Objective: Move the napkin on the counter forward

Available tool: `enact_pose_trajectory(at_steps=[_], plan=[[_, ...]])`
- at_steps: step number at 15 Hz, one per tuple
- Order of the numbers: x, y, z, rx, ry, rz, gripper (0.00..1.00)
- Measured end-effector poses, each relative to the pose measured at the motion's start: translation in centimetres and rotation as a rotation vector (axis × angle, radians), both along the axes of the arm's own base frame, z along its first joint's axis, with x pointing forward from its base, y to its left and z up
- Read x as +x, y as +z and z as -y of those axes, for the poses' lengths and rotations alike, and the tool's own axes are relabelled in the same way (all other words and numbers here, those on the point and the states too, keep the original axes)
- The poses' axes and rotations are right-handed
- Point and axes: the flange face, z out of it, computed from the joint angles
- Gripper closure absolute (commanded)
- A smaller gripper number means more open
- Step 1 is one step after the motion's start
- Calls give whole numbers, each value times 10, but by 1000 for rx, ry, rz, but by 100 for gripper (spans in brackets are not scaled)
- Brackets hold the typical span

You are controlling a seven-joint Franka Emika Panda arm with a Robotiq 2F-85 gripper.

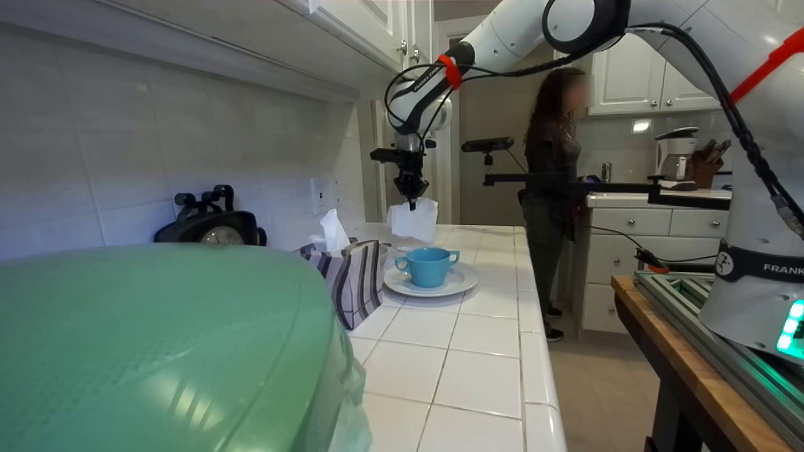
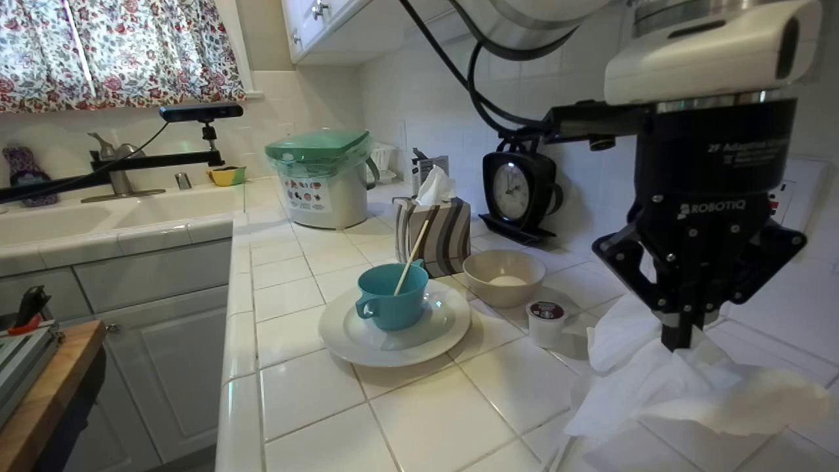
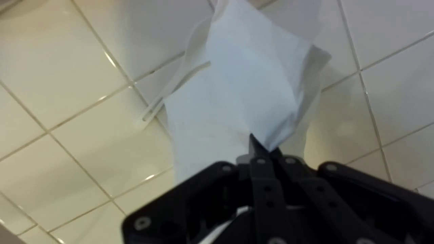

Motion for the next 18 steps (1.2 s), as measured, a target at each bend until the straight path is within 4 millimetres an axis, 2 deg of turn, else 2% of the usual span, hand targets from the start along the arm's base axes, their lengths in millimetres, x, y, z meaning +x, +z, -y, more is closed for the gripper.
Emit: enact_pose_trajectory(at_steps=[5, 8, 10, 15, 18], plan=[[-26, 0, -2, 28, -16, -53, 100], [-46, -2, -10, 46, -8, -103, 100], [-56, -7, -19, 58, 5, -129, 100], [-72, -41, -39, 70, 34, -185, 100], [-82, -34, -37, 65, 37, -187, 100]])
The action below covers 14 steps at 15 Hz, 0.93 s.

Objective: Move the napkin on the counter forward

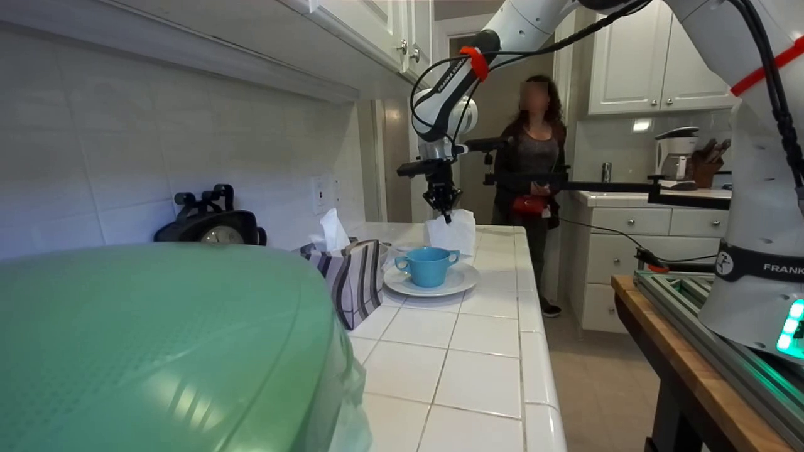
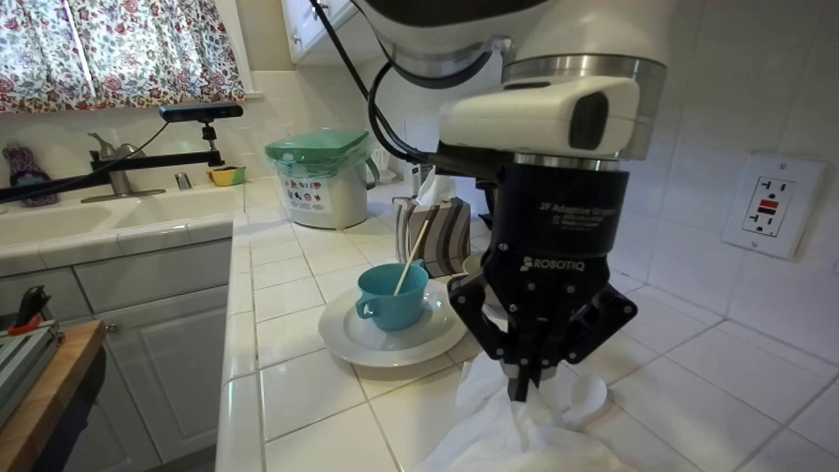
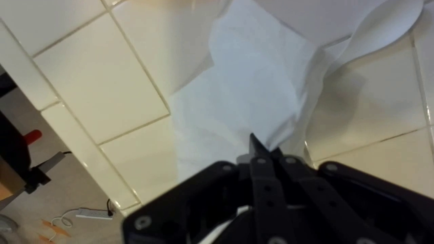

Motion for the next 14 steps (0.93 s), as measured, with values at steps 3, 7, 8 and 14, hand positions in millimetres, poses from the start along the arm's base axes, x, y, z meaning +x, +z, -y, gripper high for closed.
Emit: enact_pose_trajectory(at_steps=[3, 7, 8, 14], plan=[[-17, 4, 0, 6, -14, 4, 100], [-37, -6, -13, 14, -20, 37, 100], [-39, -9, -17, 11, -19, 56, 100], [-43, -25, -44, -25, -19, 201, 100]])
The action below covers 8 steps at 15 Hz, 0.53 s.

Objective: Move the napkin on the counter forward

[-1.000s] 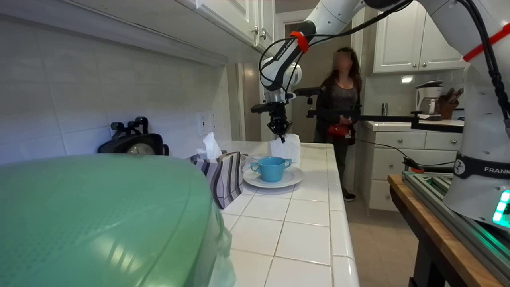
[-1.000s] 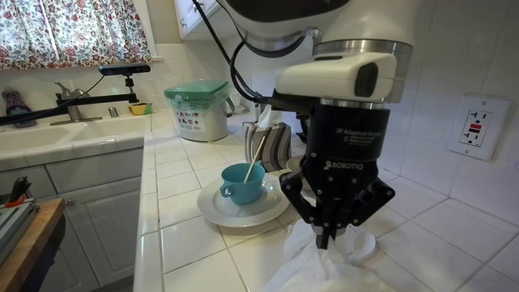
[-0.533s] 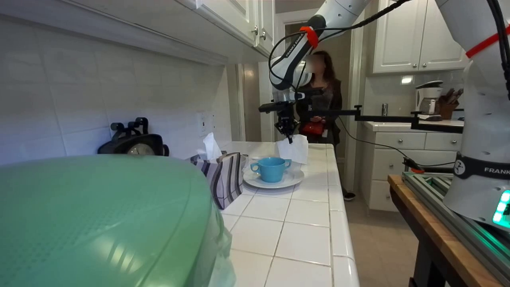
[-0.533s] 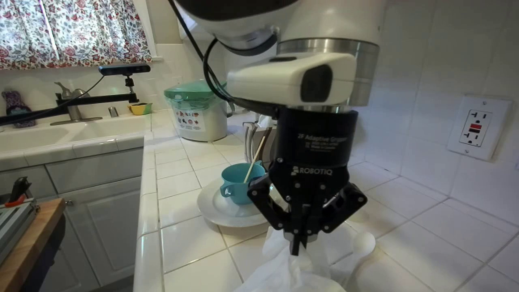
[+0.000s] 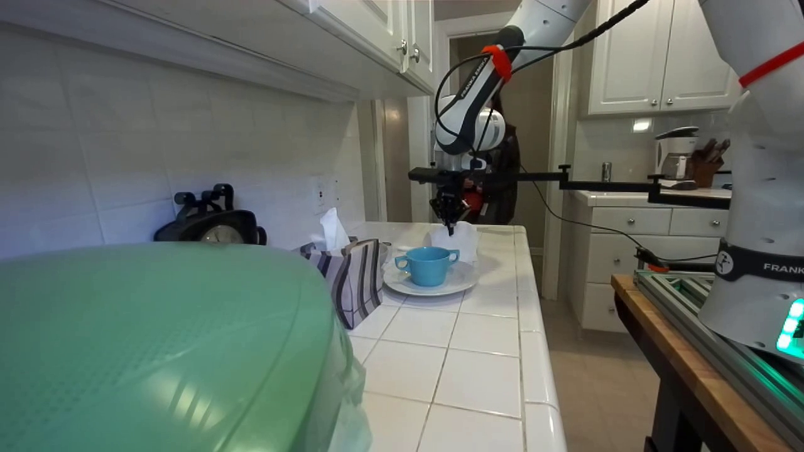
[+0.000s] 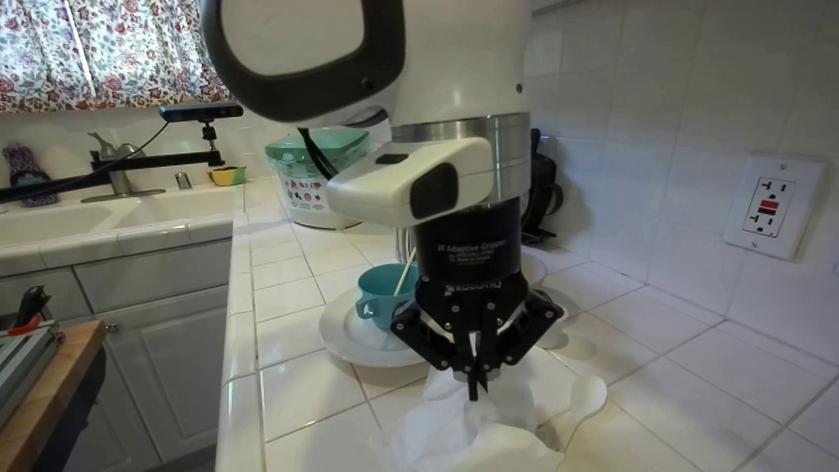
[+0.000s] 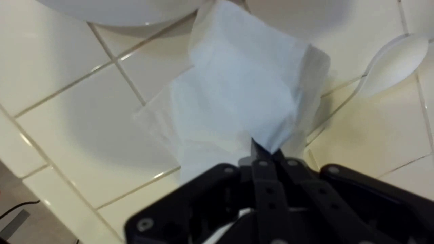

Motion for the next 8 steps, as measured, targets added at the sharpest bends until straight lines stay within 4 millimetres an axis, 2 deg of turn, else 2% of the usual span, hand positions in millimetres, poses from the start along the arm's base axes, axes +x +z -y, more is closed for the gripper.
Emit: enact_pose_trajectory(at_steps=[8], plan=[[-12, -22, -16, -23, -9, 65, 100]])
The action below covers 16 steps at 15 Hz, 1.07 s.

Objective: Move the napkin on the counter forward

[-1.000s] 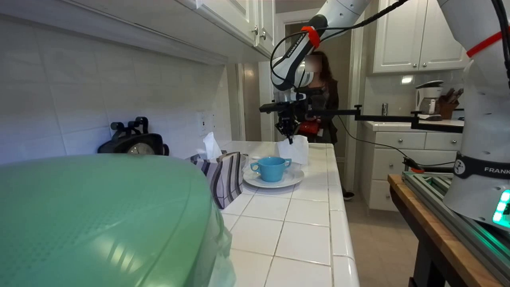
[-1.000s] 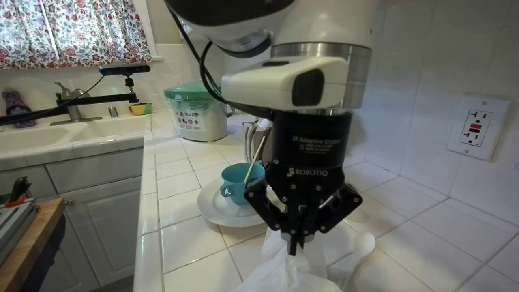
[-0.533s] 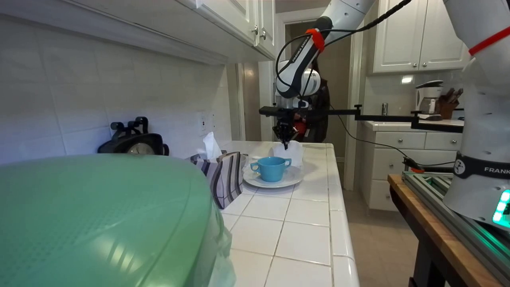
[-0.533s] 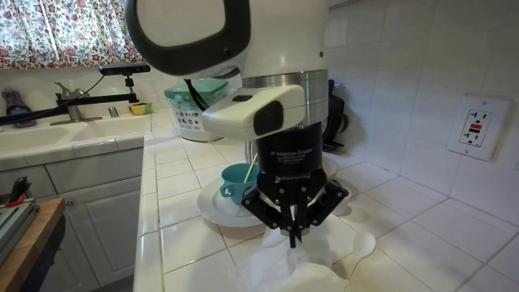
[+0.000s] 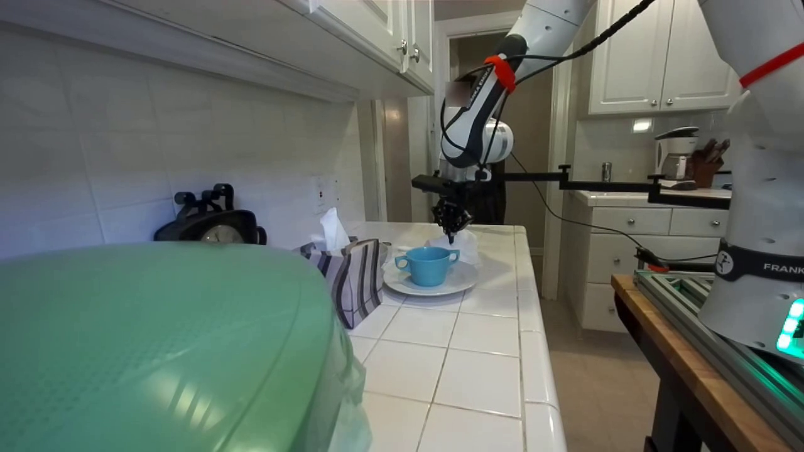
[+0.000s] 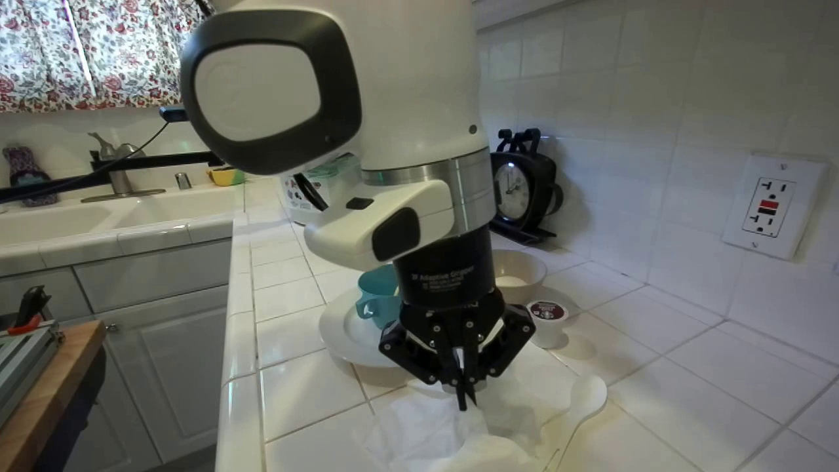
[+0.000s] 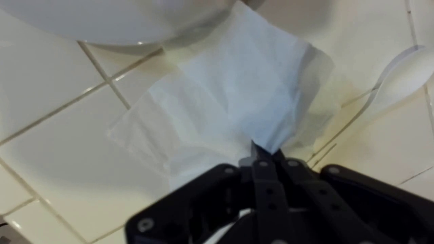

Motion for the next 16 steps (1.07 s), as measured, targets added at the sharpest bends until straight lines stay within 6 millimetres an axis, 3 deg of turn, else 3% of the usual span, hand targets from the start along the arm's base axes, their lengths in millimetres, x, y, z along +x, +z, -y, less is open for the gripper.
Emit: enact_pose_trajectory(at_steps=[8, 9, 10, 13, 16], plan=[[-8, -21, -5, 27, 19, -56, 100], [-8, -22, -5, 29, 22, -61, 74], [-9, -24, -6, 32, 26, -68, 73], [-9, -24, -7, 31, 65, -88, 51], [6, 9, 14, -23, 186, -103, 30]])
